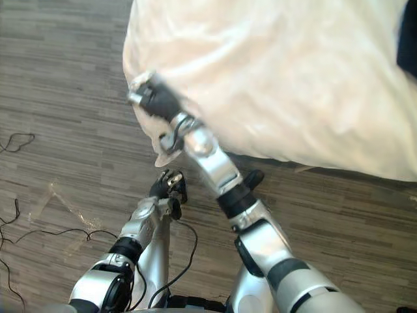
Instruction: Tidy the bed and pick cloth on bed and put in laundry
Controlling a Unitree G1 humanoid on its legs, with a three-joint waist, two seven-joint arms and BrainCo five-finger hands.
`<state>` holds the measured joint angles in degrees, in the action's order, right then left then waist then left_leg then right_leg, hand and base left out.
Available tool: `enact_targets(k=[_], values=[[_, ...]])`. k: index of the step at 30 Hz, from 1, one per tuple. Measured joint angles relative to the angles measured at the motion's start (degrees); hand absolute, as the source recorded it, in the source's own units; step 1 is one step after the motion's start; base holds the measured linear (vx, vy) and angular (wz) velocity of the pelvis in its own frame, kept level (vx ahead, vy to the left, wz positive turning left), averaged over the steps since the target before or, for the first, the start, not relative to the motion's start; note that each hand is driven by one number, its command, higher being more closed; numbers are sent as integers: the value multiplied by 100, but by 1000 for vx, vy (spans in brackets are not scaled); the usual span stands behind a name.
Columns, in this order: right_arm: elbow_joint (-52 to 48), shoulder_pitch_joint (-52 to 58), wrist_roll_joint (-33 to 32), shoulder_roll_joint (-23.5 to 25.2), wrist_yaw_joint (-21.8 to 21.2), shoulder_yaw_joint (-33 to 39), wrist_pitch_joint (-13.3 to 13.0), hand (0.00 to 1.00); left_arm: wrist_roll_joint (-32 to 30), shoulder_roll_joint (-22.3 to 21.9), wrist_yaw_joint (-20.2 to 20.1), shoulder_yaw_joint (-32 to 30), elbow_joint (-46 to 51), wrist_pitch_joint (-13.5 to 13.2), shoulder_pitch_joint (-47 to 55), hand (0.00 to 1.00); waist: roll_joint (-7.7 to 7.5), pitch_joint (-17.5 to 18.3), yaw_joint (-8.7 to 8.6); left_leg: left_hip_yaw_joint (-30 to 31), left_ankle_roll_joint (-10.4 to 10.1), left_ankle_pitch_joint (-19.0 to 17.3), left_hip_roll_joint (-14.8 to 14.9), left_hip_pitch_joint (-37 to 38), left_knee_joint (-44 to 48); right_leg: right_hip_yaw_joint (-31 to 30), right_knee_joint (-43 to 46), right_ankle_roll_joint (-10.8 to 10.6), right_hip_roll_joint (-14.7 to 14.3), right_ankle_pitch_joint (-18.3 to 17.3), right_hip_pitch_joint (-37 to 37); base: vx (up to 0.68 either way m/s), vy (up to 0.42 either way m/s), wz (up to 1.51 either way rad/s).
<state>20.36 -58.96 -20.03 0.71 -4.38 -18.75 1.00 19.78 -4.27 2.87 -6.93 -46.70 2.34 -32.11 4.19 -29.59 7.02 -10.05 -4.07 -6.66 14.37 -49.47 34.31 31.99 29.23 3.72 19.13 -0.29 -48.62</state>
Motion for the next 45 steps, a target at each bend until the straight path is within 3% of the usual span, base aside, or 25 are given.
enact_targets(k=[5,10,13,14,18,19,20,21,22,26,29,34,36,39,41,43,45], values=[[251,-399,-135,224,-90,240,-83,100,106,-66,12,-441,25,348,-258,0,-3,-4,-56,34,-12,-31,126,-401,301,4,179,25,-7,-23,-314,-11,-13,-2],[539,-340,-661,238,-295,267,-276,100,157,-72,175,-693,53,649,-279,0,-52,-21,-190,-44,9,-148,188,-581,683,-147,473,-224,75,-108,-539,-44,5,-7],[529,279,-992,378,-657,356,-372,100,150,74,266,-710,93,824,-183,0,-106,-37,-345,-184,27,-136,393,-505,664,-219,66,-292,-208,-61,-363,-82,19,-24],[554,819,-1025,396,-902,437,-455,100,150,95,331,-671,104,873,-159,0,-159,-60,-372,-298,62,-110,467,-304,518,-274,-143,-328,-318,-13,-185,-81,12,-24],[1152,2311,-1124,348,-1133,836,-576,100,152,136,421,-594,443,865,182,0,-329,-74,-551,-667,71,-99,465,321,365,-542,-406,-252,-386,160,293,-42,-5,-4],[1261,2694,-1123,210,-1156,905,-607,100,154,196,453,-594,488,854,261,0,-362,-79,-548,-738,85,-61,574,485,121,-545,-413,-360,-498,23,370,-10,-98,-34],[1289,3306,-1125,19,-1169,924,-669,100,154,364,464,-491,485,859,442,0,-421,-96,-726,-870,50,-34,586,748,50,-1022,685,-123,-419,-231,476,44,-207,-16],[1291,3630,-1124,-53,-1181,910,-714,100,154,439,460,-425,490,858,572,0,-518,-101,-788,-938,5,-18,520,968,45,-1227,509,-207,-499,-662,764,47,-237,-4],[1307,3762,-1122,-91,-1194,882,-718,100,153,467,457,-406,501,855,649,0,-528,-93,-785,-961,-21,-16,535,1083,-15,-1256,477,-258,-546,-686,852,56,-186,-28],[1337,4834,-1112,-224,-1336,711,-1056,100,81,506,322,0,469,776,1254,0,-594,-85,-847,-1314,-110,94,448,2391,-693,-1373,15,-301,-676,-629,1838,64,-67,-29],[1720,5158,-1129,-343,-1350,733,-1204,100,-102,609,165,383,278,633,1600,0,-656,73,-915,-1353,-161,189,282,2908,-1173,-1370,-365,-397,-717,-567,2293,106,2,-5],[2193,5859,-1138,-683,-1348,1447,-1557,100,-386,939,-172,887,144,588,2289,0,-630,213,-977,-1487,-154,343,39,3956,-1883,-1367,-1300,-564,-850,-227,3373,173,63,-11],[2159,6216,-1243,-833,-1388,1710,-1714,100,-585,1050,-298,897,148,602,2605,0,-613,478,-1024,-1578,-140,361,-49,4266,-2127,-1373,-1728,-649,-892,-45,3750,171,106,-7],[1347,6834,-1537,-921,-1749,1935,-1865,100,-603,1222,-499,887,178,720,3095,0,-573,939,-1083,-1670,-138,370,-201,4755,-2487,-1372,-2265,-775,-903,121,4296,169,79,-7],[331,7253,-1764,-901,-2275,1940,-1880,100,-815,1295,-665,847,261,878,3475,0,-533,1292,-1075,-1762,-164,386,-305,5099,-2763,-1378,-2542,-836,-903,178,4614,125,60,-8],[-263,7334,-1810,-852,-2607,1942,-1836,100,-874,1312,-716,852,269,989,3688,0,-514,1445,-1074,-1778,-183,422,-368,5280,-2937,-1377,-2669,-861,-904,211,4766,80,30,-3],[-940,7264,-1819,-823,-3017,1890,-1592,100,-1026,1318,-789,912,265,1132,3897,0,-497,1521,-1046,-1777,-187,457,-426,5454,-3080,-1375,-2780,-863,-904,254,4938,21,7,0]])
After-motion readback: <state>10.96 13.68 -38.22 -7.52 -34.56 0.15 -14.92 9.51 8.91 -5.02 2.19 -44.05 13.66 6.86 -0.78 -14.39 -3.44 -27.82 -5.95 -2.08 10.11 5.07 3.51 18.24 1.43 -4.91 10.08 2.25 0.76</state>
